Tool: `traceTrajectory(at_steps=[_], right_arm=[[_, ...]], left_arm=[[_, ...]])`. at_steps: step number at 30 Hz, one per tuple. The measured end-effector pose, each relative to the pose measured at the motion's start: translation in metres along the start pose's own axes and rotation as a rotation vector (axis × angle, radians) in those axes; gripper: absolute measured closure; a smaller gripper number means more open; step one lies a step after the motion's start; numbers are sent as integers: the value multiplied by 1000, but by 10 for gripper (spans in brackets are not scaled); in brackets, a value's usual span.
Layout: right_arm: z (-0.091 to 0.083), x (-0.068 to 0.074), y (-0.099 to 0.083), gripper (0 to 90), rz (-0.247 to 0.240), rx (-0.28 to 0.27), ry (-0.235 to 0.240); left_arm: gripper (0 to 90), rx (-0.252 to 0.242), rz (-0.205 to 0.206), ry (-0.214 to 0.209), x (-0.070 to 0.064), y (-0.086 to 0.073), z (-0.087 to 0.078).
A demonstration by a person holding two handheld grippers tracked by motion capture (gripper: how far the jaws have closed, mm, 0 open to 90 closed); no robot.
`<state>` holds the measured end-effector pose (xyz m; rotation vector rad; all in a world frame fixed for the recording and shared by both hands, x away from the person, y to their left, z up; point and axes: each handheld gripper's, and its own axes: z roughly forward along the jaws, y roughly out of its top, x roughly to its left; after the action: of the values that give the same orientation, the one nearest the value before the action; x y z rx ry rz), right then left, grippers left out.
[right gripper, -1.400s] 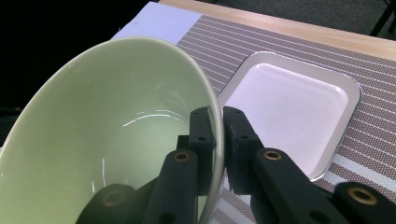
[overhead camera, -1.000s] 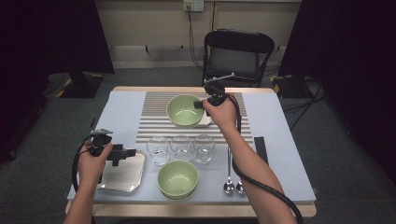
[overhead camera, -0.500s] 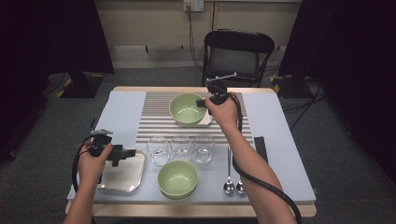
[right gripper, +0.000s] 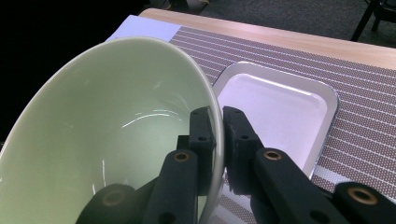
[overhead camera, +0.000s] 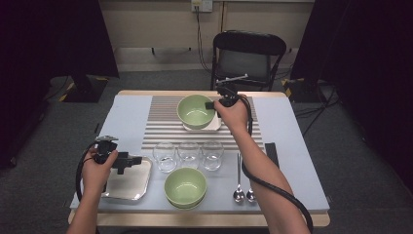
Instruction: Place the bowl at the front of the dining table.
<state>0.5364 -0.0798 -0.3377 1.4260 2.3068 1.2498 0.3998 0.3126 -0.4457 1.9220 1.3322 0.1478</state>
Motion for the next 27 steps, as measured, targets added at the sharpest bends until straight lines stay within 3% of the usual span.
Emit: traceTrajectory(at_steps=[11, 27], right_arm=[[5, -6, 1, 831, 5, 1, -14], [14, -28, -3, 832, 43, -4, -40]], left_arm=[[219, -6, -3, -2, 1, -1, 0], [217, -8, -11, -1, 1, -1, -2]])
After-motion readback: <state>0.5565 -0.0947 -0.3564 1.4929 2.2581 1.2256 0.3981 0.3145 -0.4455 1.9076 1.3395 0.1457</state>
